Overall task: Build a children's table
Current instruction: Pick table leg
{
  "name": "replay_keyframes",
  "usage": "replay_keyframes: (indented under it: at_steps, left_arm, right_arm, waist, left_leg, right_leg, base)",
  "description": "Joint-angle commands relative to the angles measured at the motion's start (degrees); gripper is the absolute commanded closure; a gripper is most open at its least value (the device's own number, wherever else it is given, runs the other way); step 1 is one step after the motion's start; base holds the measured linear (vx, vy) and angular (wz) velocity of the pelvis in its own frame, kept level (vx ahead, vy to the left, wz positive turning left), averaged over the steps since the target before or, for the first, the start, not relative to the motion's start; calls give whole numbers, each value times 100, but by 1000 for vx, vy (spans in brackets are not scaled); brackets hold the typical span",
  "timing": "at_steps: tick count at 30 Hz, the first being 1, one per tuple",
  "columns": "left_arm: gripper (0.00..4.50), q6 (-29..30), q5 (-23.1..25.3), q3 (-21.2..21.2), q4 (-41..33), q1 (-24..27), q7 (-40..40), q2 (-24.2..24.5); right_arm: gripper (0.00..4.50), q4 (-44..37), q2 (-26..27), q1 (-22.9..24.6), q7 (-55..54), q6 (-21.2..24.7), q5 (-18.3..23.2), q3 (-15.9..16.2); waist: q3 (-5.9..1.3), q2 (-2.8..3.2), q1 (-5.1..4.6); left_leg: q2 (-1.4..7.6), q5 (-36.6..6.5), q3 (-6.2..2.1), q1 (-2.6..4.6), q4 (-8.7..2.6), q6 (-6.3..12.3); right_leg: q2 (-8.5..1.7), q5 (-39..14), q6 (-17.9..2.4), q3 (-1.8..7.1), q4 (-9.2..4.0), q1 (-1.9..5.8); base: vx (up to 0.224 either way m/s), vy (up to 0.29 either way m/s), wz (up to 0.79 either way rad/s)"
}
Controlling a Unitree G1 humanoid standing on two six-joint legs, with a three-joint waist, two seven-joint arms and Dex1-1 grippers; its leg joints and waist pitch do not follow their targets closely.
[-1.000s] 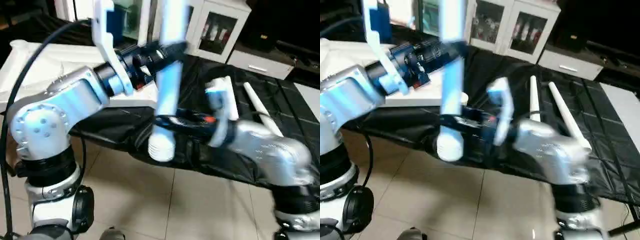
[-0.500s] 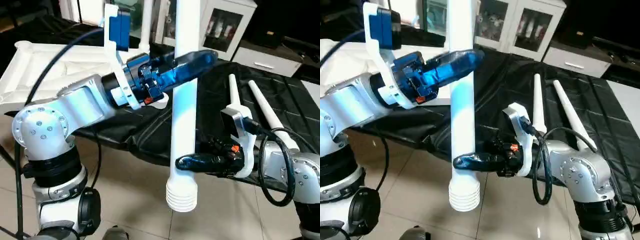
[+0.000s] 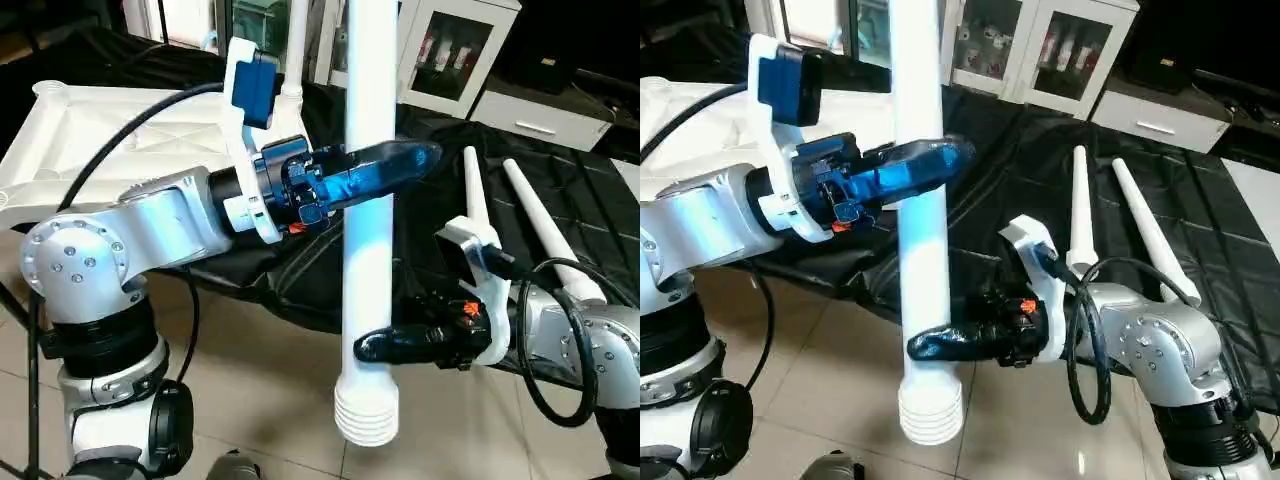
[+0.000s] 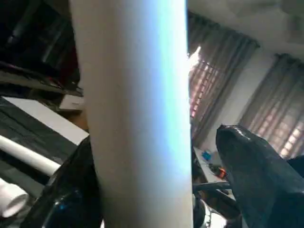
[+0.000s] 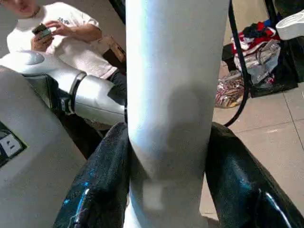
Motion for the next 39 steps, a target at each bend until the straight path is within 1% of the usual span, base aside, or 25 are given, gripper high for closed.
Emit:
replay_keyframes:
  at_steps: [1,4,8,10,11,13,14,15,16,17,19,20,22,24,26,28,29,32,33,34,35,36,37,38,39]
  left_arm:
    - [126,84,-296,-179,4,-60,13,21]
    - [167,36,-459,-224,27,-26,115,76]
    - [172,17,-464,-218,96,-35,173,90]
    - [202,-5,-470,-223,123,-34,223,100]
    - [208,-58,-499,-244,163,-34,279,139]
    - [209,-101,-536,-256,180,-30,324,160]
    - [218,-127,-563,-261,194,-28,340,184]
    - [234,-127,-563,-261,194,-28,340,184]
    - [234,-195,-608,-244,228,-17,421,218]
    - [250,-195,-608,-244,228,-17,421,218]
    - [261,-245,-579,-216,254,-20,498,219]
    - [274,-271,-536,-204,269,-26,553,216]
    - [275,-307,-443,-194,288,-39,637,216]
    - [276,-334,-333,-220,292,-57,687,253]
    - [276,-334,-272,-257,274,-65,661,297]
    - [277,-361,-232,-316,248,-68,672,365]
    - [277,-409,-114,-346,218,-85,693,382]
    - [277,-571,221,-425,181,-151,840,412]
    - [277,-605,271,-440,173,-163,872,416]
    - [277,-680,486,-522,132,-193,932,457]
    - [277,-680,486,-522,132,-193,932,457]
    - [277,-777,708,-611,69,-219,965,492]
    - [277,-1035,1239,-838,-8,-320,1119,538]
    - [277,-1093,1345,-885,-20,-343,1155,545]
    - [277,-1232,1470,-889,-13,-377,1296,462]
  right_arm:
    - [267,-63,-105,-12,40,-78,-126,50]
    - [267,-64,-135,-12,51,-119,-143,70]
    - [267,-35,-149,-36,64,-135,-157,83]
    - [267,-27,-151,-44,68,-145,-172,85]
    - [267,-7,-146,-61,79,-173,-214,89]
    - [267,1,-152,-69,86,-187,-218,92]
    - [267,10,-158,-80,91,-196,-220,96]
    - [267,10,-158,-80,91,-196,-220,96]
    - [267,26,-182,-103,113,-205,-219,98]
    - [267,26,-182,-103,113,-205,-219,98]
    - [267,41,-192,-121,124,-219,-233,106]
    - [267,47,-192,-128,123,-231,-247,111]
    - [267,52,-188,-137,115,-262,-278,112]
    - [197,82,-161,-149,21,-392,-415,114]
    - [197,130,-102,-162,-101,-522,-535,98]
    - [165,214,4,-199,-289,-634,-613,48]
    - [165,238,80,-230,-438,-708,-666,4]
    - [138,173,225,-252,-759,-1062,-944,-28]
    - [126,148,239,-251,-802,-1123,-1001,-15]
    - [118,116,307,-249,-1007,-1210,-1154,5]
    - [112,116,307,-249,-1007,-1210,-1154,5]
    - [104,96,392,-260,-1274,-1330,-1395,76]
    - [93,118,673,-298,-1958,-1276,-1708,178]
    - [83,127,738,-309,-2108,-1240,-1757,198]
    - [83,102,820,-286,-2278,-1240,-1842,258]
  waist:
    - [-382,145,21]
    - [-387,158,28]
    - [-390,165,44]
    - [-396,160,61]
    - [-402,137,74]
    - [-404,150,104]
    - [-407,135,105]
    - [-409,147,104]
    - [-411,148,104]
    - [-410,124,100]
    - [-410,131,99]
    - [-412,121,97]
    - [-413,128,101]
    - [-420,127,104]
    - [-422,123,94]
    - [-426,130,92]
    - [-427,133,86]
    - [-436,127,71]
    - [-435,144,69]
    - [-438,141,70]
    - [-437,138,70]
    - [-440,136,60]
    - [-434,115,39]
    - [-437,126,18]
    - [-444,128,21]
  left_leg:
    - [368,-1609,-140,133,-497,-546]
    - [379,-1569,-142,139,-502,-541]
    - [379,-1448,-131,143,-499,-521]
    - [378,-1400,-127,145,-495,-530]
    - [380,-1379,-118,154,-493,-524]
    - [377,-1376,-121,156,-492,-532]
    - [378,-1372,-120,152,-493,-548]
    - [382,-1355,-122,153,-496,-557]
    - [384,-1344,-122,150,-494,-561]
    - [385,-1343,-120,149,-495,-563]
    - [383,-1333,-118,151,-497,-567]
    - [375,-1293,-109,147,-487,-556]
    - [376,-1281,-108,143,-485,-557]
    - [377,-1248,-110,142,-484,-572]
    - [376,-1234,-110,138,-486,-585]
    - [369,-1229,-107,149,-482,-590]
    - [369,-1234,-112,144,-486,-590]
    - [380,-1253,-108,158,-483,-624]
    - [378,-1257,-111,158,-489,-630]
    - [377,-1267,-108,162,-484,-637]
    - [379,-1237,-109,159,-489,-644]
    - [376,-1215,-110,160,-496,-652]
    - [376,-1158,-112,150,-506,-654]
    - [356,-1122,-107,148,-501,-680]
    - [363,-1130,-105,162,-493,-699]
  right_leg:
    - [-609,-1364,-680,380,-517,199]
    - [-610,-1350,-678,379,-503,194]
    - [-605,-1258,-659,377,-495,193]
    - [-600,-1198,-650,377,-485,193]
    - [-599,-1185,-636,378,-488,193]
    - [-600,-1177,-618,379,-479,189]
    - [-599,-1168,-612,378,-473,193]
    - [-600,-1141,-615,375,-472,192]
    - [-601,-1112,-615,376,-469,193]
    - [-598,-1107,-610,376,-468,195]
    - [-598,-1096,-600,376,-458,196]
    - [-605,-1110,-591,381,-469,199]
    - [-607,-1139,-578,381,-468,202]
    - [-607,-1151,-543,380,-473,200]
    - [-598,-1118,-506,381,-464,197]
    - [-593,-1096,-499,381,-466,192]
    - [-591,-1093,-505,380,-468,192]
    - [-587,-954,-583,382,-452,187]
    - [-578,-916,-583,380,-444,190]
    - [-580,-900,-586,381,-439,190]
    - [-579,-861,-581,383,-435,190]
    - [-573,-811,-576,379,-427,186]
    - [-574,-806,-563,382,-440,187]
    - [-566,-828,-533,381,-422,188]
    - [-574,-824,-534,387,-425,181]
  base:
    - [0,0,0]
    - [0,0,0]
    - [0,0,0]
    - [0,0,0]
    - [0,0,0]
    - [0,0,0]
    - [0,0,0]
    - [0,0,0]
    - [0,0,0]
    - [0,0,0]
    - [0,0,0]
    - [0,0,0]
    - [0,0,0]
    - [0,0,0]
    - [0,0,0]
    - [0,0,0]
    - [0,0,0]
    - [0,0,0]
    - [0,0,0]
    - [0,0,0]
    - [0,0,0]
    - [0,0,0]
    - [0,0,0]
    - [0,0,0]
    - [0,0,0]
